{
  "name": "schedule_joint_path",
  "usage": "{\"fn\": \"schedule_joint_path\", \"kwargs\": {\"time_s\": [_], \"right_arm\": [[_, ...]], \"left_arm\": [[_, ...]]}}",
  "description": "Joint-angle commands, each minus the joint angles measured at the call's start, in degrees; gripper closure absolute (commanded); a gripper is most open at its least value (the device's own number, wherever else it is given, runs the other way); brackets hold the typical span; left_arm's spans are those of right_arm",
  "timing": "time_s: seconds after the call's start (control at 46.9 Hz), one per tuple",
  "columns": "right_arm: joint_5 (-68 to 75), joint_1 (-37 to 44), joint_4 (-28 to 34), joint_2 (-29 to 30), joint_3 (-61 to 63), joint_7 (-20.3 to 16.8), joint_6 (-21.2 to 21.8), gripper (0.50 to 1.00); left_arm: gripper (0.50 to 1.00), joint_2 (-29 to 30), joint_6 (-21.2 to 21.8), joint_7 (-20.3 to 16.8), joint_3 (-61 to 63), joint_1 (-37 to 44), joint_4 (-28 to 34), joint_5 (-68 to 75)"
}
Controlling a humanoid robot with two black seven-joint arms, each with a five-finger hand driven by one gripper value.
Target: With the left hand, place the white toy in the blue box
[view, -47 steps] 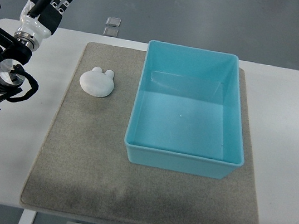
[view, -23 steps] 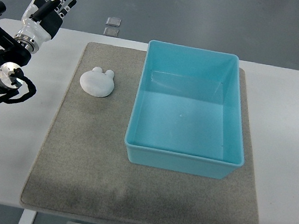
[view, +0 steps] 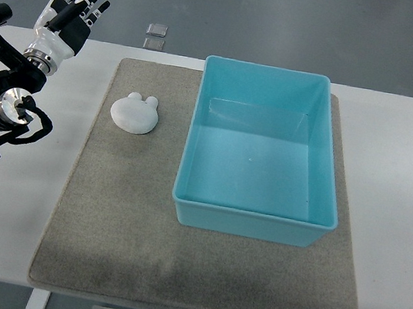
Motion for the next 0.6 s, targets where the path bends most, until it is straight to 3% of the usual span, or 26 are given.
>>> {"fn": "schedule_joint_path", "kwargs": {"time_s": [0.0, 0.299, 0.576], "right_arm": [[0.0, 0.0, 0.0, 0.0, 0.1, 0.0, 0.0, 0.564], [0.0, 0.1, 0.0, 0.0, 0.0, 0.0, 0.0, 0.564], [0.0, 0.0, 0.0, 0.0, 0.1, 0.0, 0.0, 0.564]], "left_arm": [[0.506, 0.1, -0.2, -0.1, 0.1, 0.0, 0.0, 0.0], [0.506, 0.5, -0.2, -0.1, 0.2, -0.2, 0.1, 1.8], [0.508, 1.1, -0.1, -0.1, -0.7, -0.3, 0.7, 23.8]]}}
